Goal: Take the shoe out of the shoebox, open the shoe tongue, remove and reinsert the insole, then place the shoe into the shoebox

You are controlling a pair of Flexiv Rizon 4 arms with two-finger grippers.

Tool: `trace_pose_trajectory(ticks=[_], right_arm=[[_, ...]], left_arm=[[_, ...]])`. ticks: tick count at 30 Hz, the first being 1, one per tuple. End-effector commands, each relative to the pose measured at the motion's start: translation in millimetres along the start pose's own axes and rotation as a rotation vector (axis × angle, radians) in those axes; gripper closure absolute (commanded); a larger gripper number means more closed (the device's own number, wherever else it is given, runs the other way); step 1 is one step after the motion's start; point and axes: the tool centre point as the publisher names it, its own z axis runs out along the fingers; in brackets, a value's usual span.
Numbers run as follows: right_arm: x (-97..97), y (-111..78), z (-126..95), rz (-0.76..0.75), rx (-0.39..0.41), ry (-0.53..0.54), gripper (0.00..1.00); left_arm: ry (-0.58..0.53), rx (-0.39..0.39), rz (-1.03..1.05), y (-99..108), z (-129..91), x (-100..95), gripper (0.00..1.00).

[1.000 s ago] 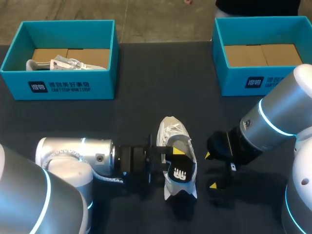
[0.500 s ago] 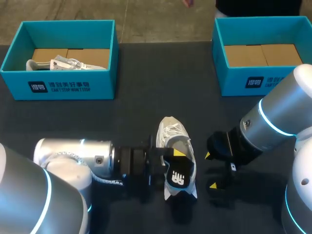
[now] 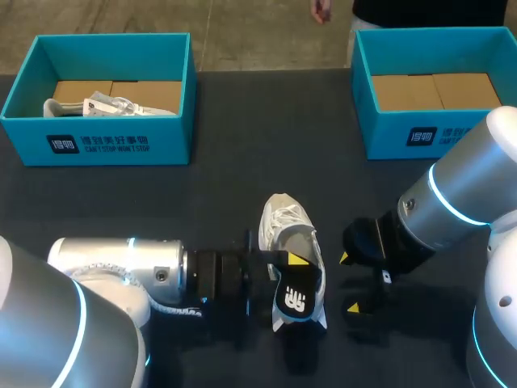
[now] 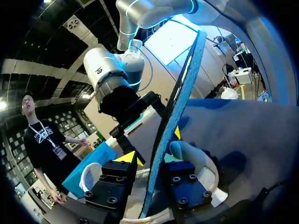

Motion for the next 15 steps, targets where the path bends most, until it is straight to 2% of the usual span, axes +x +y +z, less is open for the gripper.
trace_pose_trajectory(ticks=[1, 2, 4, 15], right_arm=[[1.1, 0.4, 0.8, 0.001, 0.002, -0.003, 0.0], [1.1, 0.4, 0.8, 0.001, 0.002, -0.003, 0.0], [1.1, 0.4, 0.8, 0.001, 0.002, -0.003, 0.0], [1.1, 0.4, 0.8, 0.001, 0.002, -0.003, 0.0]], left_arm=[[0.004, 0.002, 0.003, -0.5, -1.6, 2.4, 0.71], [0.004, 0.002, 0.003, 0.2, -0.6, 2.4, 0.74], [0.006, -0.003, 0.004, 2.2, 1.8, 2.2, 1.0], [0.014, 0.013, 0.002, 15.8, 8.4, -0.6, 1.0]])
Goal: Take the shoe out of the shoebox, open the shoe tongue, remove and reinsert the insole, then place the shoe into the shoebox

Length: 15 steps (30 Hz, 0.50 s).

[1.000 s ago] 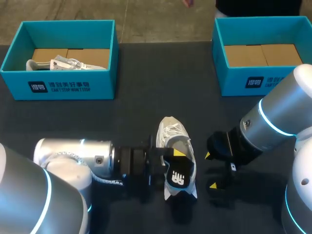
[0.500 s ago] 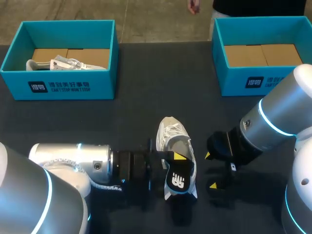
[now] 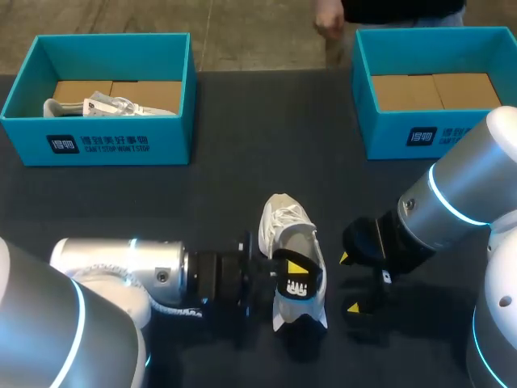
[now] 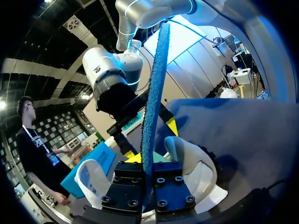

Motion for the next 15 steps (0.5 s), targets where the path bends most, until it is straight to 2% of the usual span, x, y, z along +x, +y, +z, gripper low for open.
trace_pose_trajectory(ticks=[1, 8, 15], right_arm=[[1.1, 0.4, 0.8, 0.0, 0.002, -0.003, 0.0], [1.1, 0.4, 0.8, 0.0, 0.002, -0.003, 0.0], [1.1, 0.4, 0.8, 0.0, 0.002, -0.003, 0.0]], left_arm=[[0.005, 0.007, 0.001, 8.1, 7.0, -3.9, 1.0], [-0.004, 0.006, 0.016, 13.9, 11.9, -4.4, 1.0], [-0.008, -0.03, 0.028, 16.7, 15.7, -3.0, 1.0]])
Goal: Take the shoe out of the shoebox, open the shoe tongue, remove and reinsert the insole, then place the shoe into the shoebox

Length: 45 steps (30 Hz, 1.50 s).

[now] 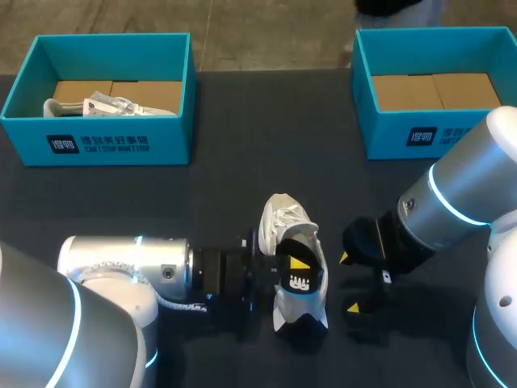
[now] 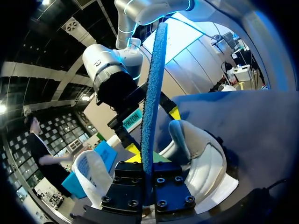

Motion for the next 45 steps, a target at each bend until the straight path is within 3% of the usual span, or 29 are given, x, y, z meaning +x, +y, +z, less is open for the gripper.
trace_pose_trajectory(ticks=[1, 27, 42, 45], right_arm=[[1.1, 0.4, 0.8, 0.0, 0.002, -0.003, 0.0], [1.1, 0.4, 0.8, 0.0, 0.002, -0.003, 0.0], [1.1, 0.4, 0.8, 0.0, 0.002, -0.003, 0.0], [1.1, 0.4, 0.8, 0.0, 0.002, -0.003, 0.0]], left_arm=[[-0.002, -0.025, 0.004, -0.2, 9.1, 2.4, 1.0], [-0.001, -0.116, 0.011, 26.1, 13.7, -0.7, 1.0], [-0.004, -0.111, 0.002, 19.4, 9.1, 1.2, 1.0], [-0.002, -0.1, 0.001, 15.4, 7.6, 1.5, 0.85]])
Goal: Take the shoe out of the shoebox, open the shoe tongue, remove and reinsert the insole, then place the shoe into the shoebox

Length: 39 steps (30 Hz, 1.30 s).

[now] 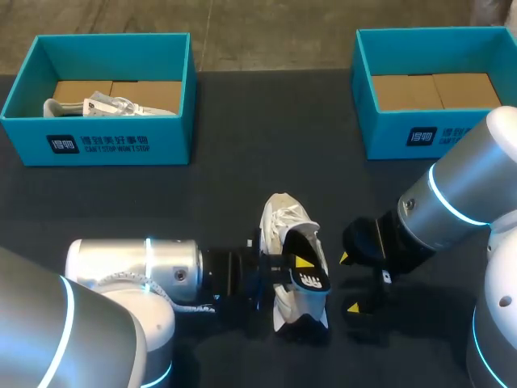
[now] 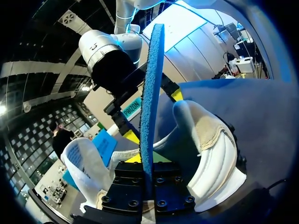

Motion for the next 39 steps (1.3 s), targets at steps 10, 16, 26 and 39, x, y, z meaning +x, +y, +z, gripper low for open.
trace_pose_trajectory(ticks=[10, 16, 26, 39], right_arm=[[1.1, 0.4, 0.8, 0.0, 0.002, -0.003, 0.0], [1.1, 0.4, 0.8, 0.0, 0.002, -0.003, 0.0], [1.1, 0.4, 0.8, 0.0, 0.002, -0.003, 0.0], [1.1, 0.4, 0.8, 0.0, 0.002, -0.003, 0.0]], left_arm=[[0.005, 0.026, 0.003, -12.0, -5.0, 2.5, 0.77], [0.004, 0.04, 0.013, -20.3, -9.7, 4.1, 0.75], [-0.002, 0.038, 0.013, -29.3, -22.9, 3.7, 0.74], [0.006, 0.039, 0.026, -36.2, -22.2, 9.0, 1.0]])
